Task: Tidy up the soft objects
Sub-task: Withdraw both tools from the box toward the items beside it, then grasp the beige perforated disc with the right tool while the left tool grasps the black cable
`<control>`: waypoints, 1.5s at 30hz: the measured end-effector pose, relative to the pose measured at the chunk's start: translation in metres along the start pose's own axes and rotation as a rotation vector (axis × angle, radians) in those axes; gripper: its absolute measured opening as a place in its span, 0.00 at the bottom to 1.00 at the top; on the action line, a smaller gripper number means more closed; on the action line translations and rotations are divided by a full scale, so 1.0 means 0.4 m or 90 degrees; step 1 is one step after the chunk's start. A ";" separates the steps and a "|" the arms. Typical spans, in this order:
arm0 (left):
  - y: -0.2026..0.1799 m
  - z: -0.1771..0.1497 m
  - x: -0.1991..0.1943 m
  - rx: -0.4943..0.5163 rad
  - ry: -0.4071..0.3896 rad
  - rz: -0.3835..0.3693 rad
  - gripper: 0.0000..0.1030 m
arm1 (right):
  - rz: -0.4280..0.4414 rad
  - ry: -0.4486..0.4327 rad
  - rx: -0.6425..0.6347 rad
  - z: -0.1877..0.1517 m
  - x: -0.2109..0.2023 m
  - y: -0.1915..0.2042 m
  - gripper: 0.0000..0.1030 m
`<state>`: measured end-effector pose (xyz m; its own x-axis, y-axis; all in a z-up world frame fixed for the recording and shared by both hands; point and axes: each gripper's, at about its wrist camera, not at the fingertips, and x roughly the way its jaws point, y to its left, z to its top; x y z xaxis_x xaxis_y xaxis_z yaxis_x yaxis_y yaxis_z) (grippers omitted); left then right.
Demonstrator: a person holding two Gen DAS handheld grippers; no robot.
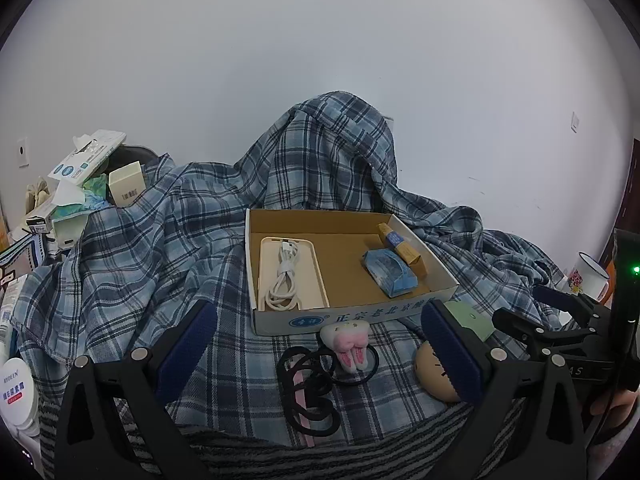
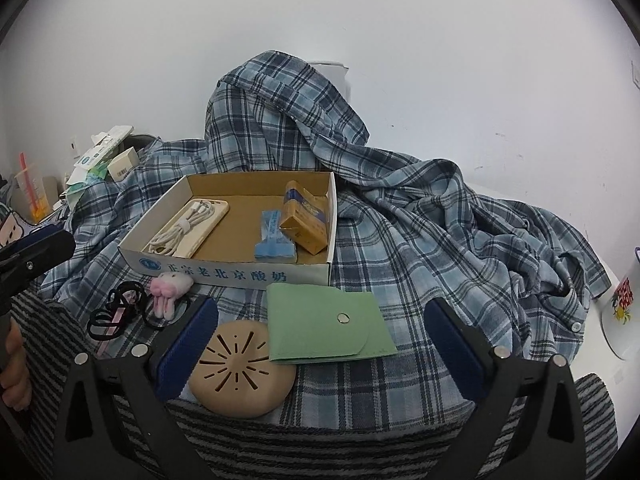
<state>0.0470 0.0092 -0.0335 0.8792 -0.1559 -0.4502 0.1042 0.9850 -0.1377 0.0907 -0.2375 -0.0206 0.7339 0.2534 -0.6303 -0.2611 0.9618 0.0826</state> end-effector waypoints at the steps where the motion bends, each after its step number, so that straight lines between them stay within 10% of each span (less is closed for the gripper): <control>1: 0.001 0.001 0.000 0.000 0.000 0.000 1.00 | 0.001 0.001 0.004 0.000 0.001 -0.003 1.00; 12: 0.031 -0.006 0.019 -0.033 0.021 0.002 1.00 | 0.104 0.125 0.001 -0.019 0.022 0.037 1.00; 33: 0.021 -0.006 0.022 -0.027 0.026 0.007 1.00 | 0.098 0.253 -0.077 -0.055 0.149 0.123 0.81; 40: 0.019 -0.005 0.025 -0.022 0.030 0.005 1.00 | 0.087 0.241 -0.087 -0.058 0.147 0.128 0.78; 45: 0.020 -0.005 0.025 -0.024 0.029 0.004 1.00 | 0.058 0.129 -0.057 -0.040 0.074 0.100 0.77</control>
<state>0.0556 0.0155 -0.0410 0.8577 -0.1531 -0.4908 0.0797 0.9827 -0.1671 0.0917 -0.1932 -0.0482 0.5655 0.3044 -0.7665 -0.3820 0.9204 0.0837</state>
